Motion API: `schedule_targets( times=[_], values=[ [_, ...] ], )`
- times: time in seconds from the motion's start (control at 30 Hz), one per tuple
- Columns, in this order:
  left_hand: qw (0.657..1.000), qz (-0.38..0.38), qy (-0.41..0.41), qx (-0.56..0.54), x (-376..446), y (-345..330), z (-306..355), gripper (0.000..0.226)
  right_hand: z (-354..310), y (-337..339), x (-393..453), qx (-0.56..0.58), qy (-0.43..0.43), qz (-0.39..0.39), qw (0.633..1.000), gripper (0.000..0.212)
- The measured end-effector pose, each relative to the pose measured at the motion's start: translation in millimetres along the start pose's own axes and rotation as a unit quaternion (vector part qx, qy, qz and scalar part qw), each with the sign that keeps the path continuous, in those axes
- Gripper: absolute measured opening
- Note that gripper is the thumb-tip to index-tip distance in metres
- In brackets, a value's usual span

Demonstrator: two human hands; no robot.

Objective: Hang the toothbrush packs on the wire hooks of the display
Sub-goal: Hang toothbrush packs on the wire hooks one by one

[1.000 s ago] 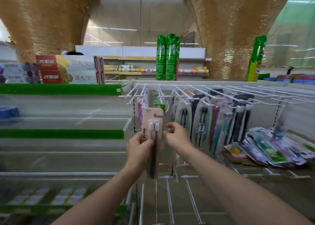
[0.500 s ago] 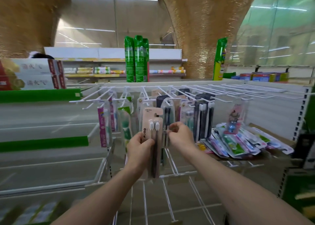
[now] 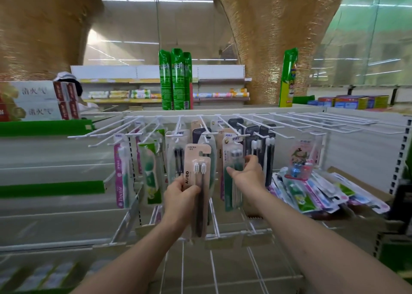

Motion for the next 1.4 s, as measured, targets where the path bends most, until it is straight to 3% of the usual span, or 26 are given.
schedule_targets(
  times=[0.2, 0.37, 0.7, 0.93, 1.13, 1.23, 1.4],
  values=[
    [1.0, 0.028, 0.001, -0.007, 5, 7, -2, 0.012, 0, -5, 11, 0.004, -0.017, -0.019, 1.0, 0.058],
    [0.999, 0.037, 0.008, -0.007, 5, 13, -7, 0.01, 2, -8, 11, -0.004, -0.024, 0.006, 1.0, 0.017],
    [0.999, 0.036, 0.02, -0.009, 1, 19, -8, 0.011, 10, -10, 1, 0.085, -0.01, 0.008, 0.996, 0.011],
    [1.0, 0.026, 0.008, -0.013, 2, 16, -6, 0.01, 8, 4, 3, 0.209, -0.042, 0.003, 0.977, 0.01],
    [0.999, 0.029, 0.014, -0.009, 8, 14, -6, 0.01, 9, -2, 7, 0.17, 0.004, -0.014, 0.985, 0.001],
    [0.999, 0.026, 0.017, -0.006, 8, 11, -6, 0.011, 12, -6, 9, 0.158, 0.008, -0.007, 0.987, 0.01],
    [1.0, 0.021, 0.022, -0.003, 7, 1, -9, 0.012, 18, -4, 2, 0.176, 0.009, -0.01, 0.984, 0.006]
  ],
)
Point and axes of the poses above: each hand's wrist, its own x-axis towards the middle knuckle, its own y-axis out of the back of the hand, z = x × y, the point moved 3 cm from there along x, towards the middle knuckle, and after that the axes turned 6 degrees about z, right-handed, at the moved point
